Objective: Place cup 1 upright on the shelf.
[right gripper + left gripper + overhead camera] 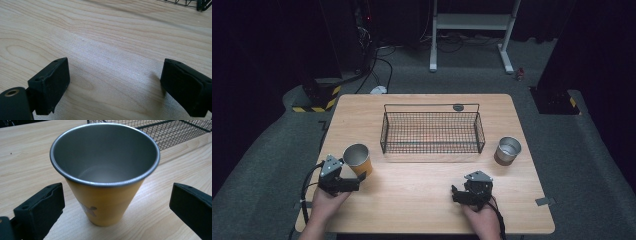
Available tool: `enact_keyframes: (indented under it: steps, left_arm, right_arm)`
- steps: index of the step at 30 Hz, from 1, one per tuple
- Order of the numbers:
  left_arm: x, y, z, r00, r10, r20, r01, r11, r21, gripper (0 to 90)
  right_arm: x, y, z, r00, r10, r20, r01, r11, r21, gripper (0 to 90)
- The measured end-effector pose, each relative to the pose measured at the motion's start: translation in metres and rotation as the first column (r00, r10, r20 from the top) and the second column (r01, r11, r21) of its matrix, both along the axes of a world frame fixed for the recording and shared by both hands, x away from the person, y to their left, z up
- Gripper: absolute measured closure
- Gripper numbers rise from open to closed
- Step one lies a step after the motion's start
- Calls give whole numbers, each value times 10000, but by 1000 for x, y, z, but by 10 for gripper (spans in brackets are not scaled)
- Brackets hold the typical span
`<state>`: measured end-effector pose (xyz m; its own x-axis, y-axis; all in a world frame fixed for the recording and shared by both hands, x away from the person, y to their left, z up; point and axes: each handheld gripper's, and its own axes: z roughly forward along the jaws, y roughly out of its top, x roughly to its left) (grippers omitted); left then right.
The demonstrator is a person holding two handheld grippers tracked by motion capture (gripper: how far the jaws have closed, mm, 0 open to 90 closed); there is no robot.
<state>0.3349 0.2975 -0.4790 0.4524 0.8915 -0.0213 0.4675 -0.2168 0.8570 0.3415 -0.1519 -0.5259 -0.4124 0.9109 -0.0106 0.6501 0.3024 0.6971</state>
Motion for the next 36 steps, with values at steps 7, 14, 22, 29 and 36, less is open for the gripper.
enact_keyframes:
  steps: [7, 14, 22, 29, 36]
  left_arm:
    - [7, -1, 1, 9999, 124, 43, -123, 9999, -73, 4]
    - [15, -1, 2, 9997, 115, 230, -111, 9998, -183, 5]
    - [23, -2, -7, 9998, 101, 178, -99, 9999, -108, 6]
    - [24, -1, -11, 9991, 309, 307, -302, 9993, -234, 6]
    - [24, 0, -11, 9975, 253, 660, -231, 9991, -344, 6]
  right_arm:
    - [0, 0, 0, 10000, -1, -2, 1, 10000, 1, 87]
    - [0, 0, 0, 10000, -7, 8, 7, 10000, -9, 87]
    - [1, 0, 0, 10000, 4, 15, -4, 10000, -16, 87]
    - [1, 0, 0, 10000, 34, 17, -34, 10000, -22, 87]
    - [1, 0, 0, 10000, 28, 22, -28, 10000, -25, 87]
